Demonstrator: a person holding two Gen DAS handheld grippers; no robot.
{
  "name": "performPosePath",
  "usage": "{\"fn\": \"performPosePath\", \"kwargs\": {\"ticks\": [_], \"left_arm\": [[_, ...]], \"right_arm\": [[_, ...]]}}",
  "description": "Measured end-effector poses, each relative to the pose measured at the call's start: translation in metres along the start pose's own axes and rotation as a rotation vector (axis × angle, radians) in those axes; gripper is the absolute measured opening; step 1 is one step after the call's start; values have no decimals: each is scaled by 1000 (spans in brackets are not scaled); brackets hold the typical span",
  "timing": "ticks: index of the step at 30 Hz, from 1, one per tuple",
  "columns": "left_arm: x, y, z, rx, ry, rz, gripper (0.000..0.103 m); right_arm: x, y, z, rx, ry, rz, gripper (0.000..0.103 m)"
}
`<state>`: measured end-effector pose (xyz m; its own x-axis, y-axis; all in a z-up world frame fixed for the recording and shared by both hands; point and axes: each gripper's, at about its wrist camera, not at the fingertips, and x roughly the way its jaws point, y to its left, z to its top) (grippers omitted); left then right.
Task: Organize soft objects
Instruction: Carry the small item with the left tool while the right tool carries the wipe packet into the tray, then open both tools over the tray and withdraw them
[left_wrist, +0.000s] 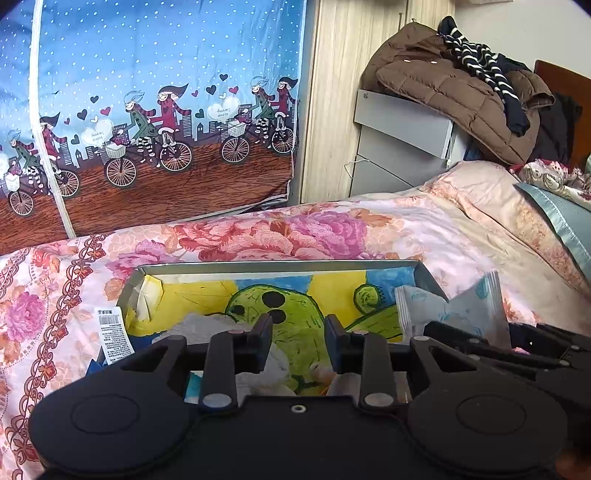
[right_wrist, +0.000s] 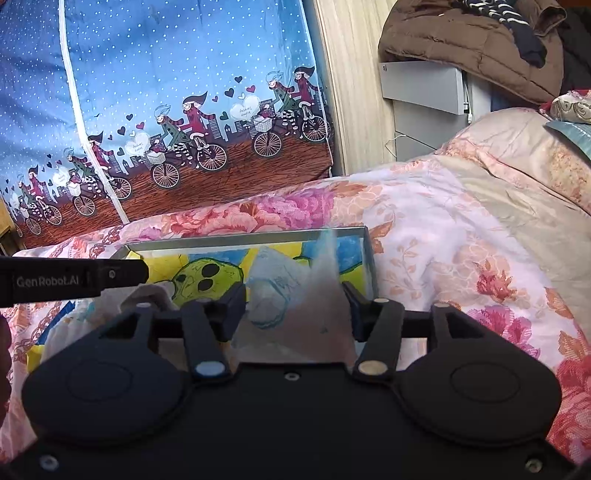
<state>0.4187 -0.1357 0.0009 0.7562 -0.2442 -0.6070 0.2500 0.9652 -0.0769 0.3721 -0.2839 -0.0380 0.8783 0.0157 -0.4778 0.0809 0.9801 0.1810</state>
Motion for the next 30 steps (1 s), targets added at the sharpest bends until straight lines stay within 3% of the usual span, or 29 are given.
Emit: {"fn": "performPosePath", "kwargs": {"ticks": [6,10,14,23,30], "left_arm": [[-9,1,6,-19,-12,7,44],[-20,4,9,-33,-32,18,50],[-35,8,8,-50,-64,42,65],[-96,23,1,-132,-177,106,97],[-153,32,-16,-192,-239,109,102]], "right_arm": [[-9,-2,6,20,-30,11,71],[-19,-3,10,22,-54,9,90],[-32,-1,13,38,-77,12,100],[-83,3,16,60,-129,-3,103],[-132,10,13,100,-193,5,103]]}}
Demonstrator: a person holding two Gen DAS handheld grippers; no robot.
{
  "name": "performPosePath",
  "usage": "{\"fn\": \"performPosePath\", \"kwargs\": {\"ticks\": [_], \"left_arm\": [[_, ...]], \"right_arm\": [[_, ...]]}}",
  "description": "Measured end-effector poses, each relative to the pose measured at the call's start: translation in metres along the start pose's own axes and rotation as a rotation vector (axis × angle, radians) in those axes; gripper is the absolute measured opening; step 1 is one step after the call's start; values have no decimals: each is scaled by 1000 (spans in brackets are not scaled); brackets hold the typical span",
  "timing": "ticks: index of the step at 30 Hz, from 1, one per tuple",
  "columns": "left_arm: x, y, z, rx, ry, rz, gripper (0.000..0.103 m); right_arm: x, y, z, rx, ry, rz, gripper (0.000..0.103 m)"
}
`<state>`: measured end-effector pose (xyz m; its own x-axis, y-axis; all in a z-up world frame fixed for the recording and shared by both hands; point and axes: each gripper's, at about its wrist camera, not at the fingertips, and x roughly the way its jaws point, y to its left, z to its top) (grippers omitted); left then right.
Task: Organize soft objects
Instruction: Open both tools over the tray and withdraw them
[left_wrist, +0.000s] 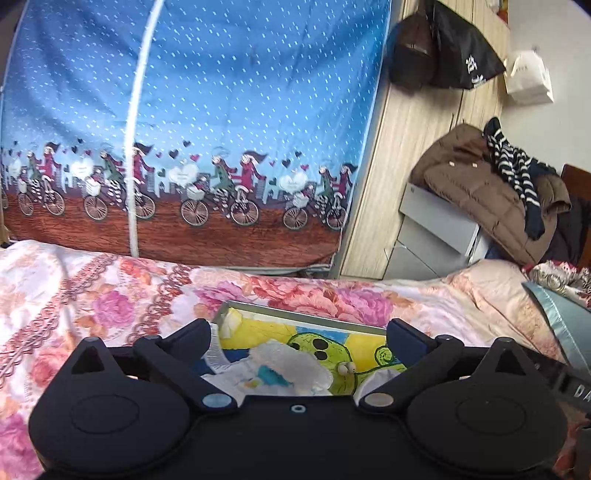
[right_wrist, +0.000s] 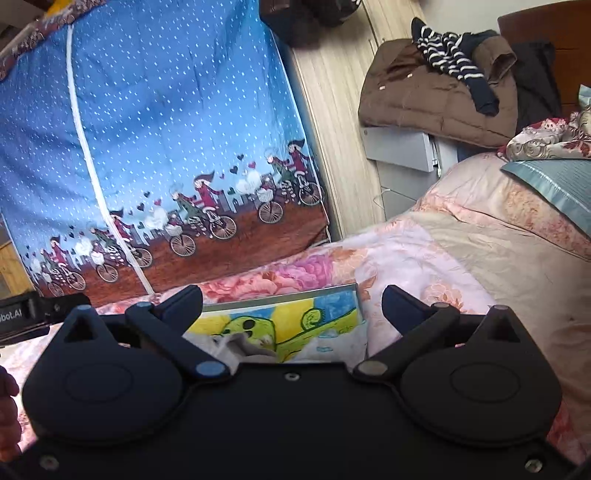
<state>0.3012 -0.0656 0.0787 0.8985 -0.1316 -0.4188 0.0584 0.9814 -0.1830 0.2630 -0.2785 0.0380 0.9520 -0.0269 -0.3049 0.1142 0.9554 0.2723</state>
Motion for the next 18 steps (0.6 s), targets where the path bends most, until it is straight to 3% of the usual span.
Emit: {"fn": "performPosePath", "kwargs": {"ticks": [11,18], "left_arm": [[-85,27,-17,5,-21,5,102],[-119,41,-36,19,-16,16,102]], "right_arm": [[-61,29,-18,-73,-37,9,103],[-88,36,-34,-97,-8,3,103]]}}
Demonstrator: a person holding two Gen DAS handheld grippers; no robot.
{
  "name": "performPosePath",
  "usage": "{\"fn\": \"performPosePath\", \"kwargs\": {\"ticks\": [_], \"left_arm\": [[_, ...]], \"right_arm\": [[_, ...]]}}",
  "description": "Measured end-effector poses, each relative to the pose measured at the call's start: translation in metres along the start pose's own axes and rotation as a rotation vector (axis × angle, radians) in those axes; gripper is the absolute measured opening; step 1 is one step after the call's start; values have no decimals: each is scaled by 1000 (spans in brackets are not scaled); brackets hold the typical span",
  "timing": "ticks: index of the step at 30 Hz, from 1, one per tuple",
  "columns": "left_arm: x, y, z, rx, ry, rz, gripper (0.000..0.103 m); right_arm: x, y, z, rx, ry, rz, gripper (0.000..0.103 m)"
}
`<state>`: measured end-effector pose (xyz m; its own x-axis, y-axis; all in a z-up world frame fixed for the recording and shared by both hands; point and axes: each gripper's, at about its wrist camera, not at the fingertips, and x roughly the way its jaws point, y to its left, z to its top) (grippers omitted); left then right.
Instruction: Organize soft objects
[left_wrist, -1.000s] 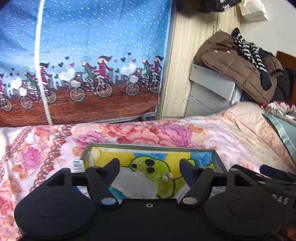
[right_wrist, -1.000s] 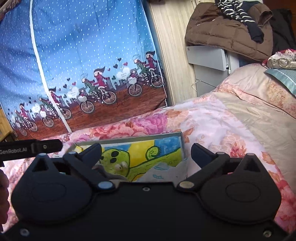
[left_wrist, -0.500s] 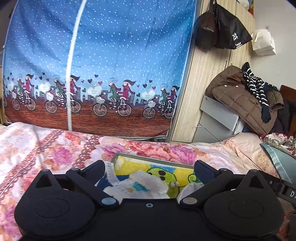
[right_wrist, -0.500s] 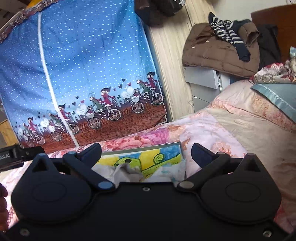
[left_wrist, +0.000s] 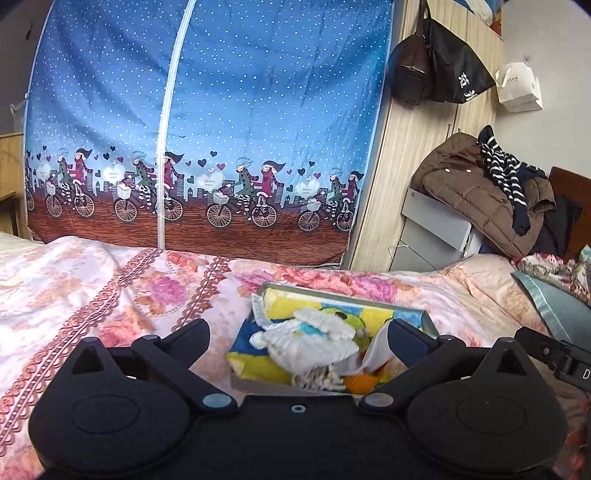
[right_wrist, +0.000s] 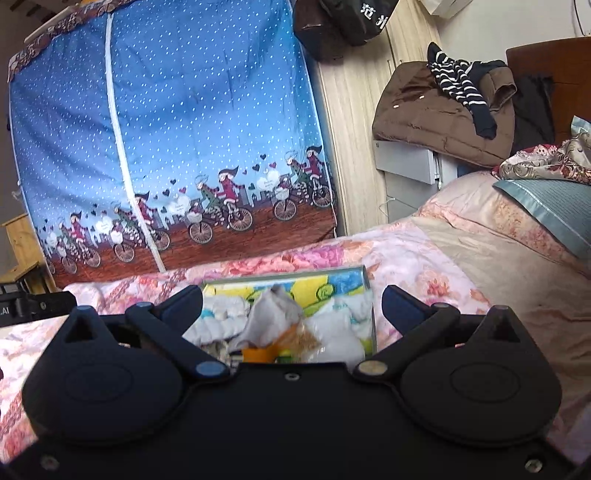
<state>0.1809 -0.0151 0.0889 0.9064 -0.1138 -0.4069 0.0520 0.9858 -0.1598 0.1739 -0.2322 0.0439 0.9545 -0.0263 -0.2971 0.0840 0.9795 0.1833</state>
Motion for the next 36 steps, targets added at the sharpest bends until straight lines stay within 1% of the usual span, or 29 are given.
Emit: {"fn": "performPosePath", "kwargs": {"ticks": [2,8,16,21,26,29,32,36], "left_arm": [[-7,3,-7,11,0,6,102],[-25,14,-24,-12,17,-3,102],[-42,18,-44,34,30,0,102],[-46,18,-57,57,30,-3,102],[-50,20,-72,121,31,12,102],[-52,22,-80,123,39,19,102],[-54,22,-83,112,37,18,102],[-53,18,-86,142,34,33,102]], "right_arm": [[-5,3,-3,-8,9,-7,103],[-18,7,-9,-10,40,-10,103],[-26,3,-14,19,69,-20,103],[-31,0,-20,27,93,-43,103],[-35,-4,-26,49,117,-84,103],[-37,-4,-30,56,129,-99,103],[-38,0,-35,39,142,-98,103],[-34,7,-39,1,162,-97,103]]}}
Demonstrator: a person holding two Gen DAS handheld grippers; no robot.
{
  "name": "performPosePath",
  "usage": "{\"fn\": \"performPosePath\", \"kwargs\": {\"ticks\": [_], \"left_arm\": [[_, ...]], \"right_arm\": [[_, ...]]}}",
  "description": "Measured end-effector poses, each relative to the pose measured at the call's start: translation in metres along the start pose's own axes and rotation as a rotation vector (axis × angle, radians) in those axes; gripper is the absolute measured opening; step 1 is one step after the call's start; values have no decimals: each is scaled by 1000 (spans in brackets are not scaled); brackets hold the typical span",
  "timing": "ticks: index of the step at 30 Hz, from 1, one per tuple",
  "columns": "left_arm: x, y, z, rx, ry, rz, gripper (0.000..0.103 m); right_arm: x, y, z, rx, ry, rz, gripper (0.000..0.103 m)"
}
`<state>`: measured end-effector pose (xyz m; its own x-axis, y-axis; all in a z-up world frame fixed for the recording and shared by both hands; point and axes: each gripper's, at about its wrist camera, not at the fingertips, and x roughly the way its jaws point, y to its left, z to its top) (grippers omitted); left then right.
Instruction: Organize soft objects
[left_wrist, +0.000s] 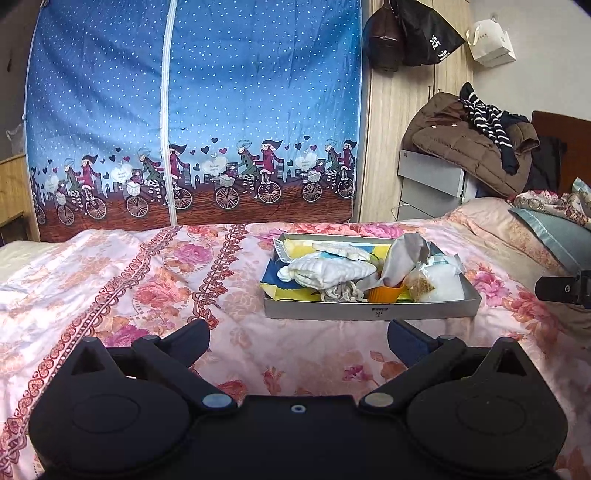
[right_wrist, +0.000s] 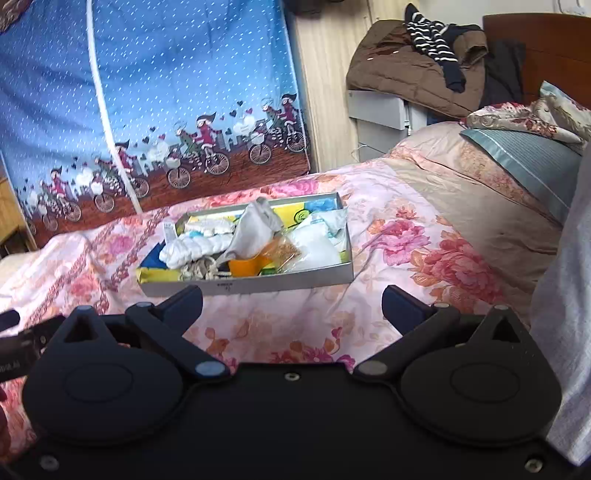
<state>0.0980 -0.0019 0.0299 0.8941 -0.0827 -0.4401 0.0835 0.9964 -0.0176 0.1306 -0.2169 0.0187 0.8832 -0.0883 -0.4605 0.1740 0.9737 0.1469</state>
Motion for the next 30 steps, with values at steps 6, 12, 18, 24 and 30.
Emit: {"fn": "performPosePath", "kwargs": {"ticks": [6,12,18,24,30], "left_arm": [[6,8,-1,-65,21,27,102],[13,18,-3,-129,39,65,102],[24,16,-9,-100,75,109,102],[26,20,-12,-115,80,129,102],[29,15,-14,-83,94,129,102]], "right_arm": [[9,11,-4,-35,35,1,103],[15,25,-11,-68,67,15,103],[20,31,-15,-78,99,22,103],[27,28,-17,-64,119,25,103],[34,30,-20,-69,146,16,103]]}}
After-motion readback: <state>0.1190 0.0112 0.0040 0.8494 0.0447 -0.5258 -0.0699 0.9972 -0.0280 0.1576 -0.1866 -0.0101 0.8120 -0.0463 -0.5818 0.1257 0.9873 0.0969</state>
